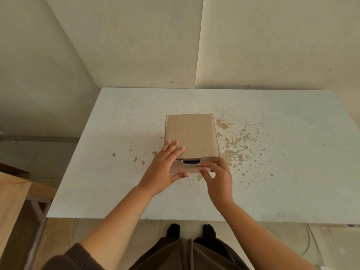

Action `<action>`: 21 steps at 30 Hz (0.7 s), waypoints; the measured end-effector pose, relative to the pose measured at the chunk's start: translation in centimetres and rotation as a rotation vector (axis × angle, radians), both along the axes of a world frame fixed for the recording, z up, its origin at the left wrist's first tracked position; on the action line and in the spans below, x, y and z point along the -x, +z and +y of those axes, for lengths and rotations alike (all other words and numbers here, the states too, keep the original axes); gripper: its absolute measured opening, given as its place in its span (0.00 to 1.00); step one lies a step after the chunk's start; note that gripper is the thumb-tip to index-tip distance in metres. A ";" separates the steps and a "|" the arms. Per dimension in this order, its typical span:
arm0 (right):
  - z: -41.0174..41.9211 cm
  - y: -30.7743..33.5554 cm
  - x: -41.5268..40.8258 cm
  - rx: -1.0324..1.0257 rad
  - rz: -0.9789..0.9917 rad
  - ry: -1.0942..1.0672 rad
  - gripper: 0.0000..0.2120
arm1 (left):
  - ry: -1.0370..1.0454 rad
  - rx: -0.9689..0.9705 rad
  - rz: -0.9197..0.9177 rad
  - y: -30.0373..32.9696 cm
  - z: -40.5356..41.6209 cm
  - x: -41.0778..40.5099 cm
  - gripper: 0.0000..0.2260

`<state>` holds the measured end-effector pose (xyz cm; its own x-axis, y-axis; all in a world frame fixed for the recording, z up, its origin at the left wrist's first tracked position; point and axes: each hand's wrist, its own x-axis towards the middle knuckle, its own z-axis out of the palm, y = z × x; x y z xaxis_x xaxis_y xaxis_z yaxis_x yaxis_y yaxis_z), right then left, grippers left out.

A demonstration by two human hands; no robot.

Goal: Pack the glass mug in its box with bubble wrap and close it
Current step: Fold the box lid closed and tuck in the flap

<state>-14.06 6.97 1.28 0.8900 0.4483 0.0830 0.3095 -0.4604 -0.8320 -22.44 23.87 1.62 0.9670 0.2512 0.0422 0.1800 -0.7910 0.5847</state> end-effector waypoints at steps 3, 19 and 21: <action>0.8 0.3 0.0 0.031 0.023 -0.080 0.03 | 0.084 0.080 -0.066 0.0 -0.8 -0.2 0.32; 3.1 1.4 0.2 0.288 0.127 -0.330 0.07 | 0.174 0.141 -0.144 -0.7 -1.3 -0.8 0.23; 3.3 1.5 0.2 0.292 0.110 -0.334 0.06 | 0.183 0.151 -0.158 -0.8 -1.4 -0.8 0.22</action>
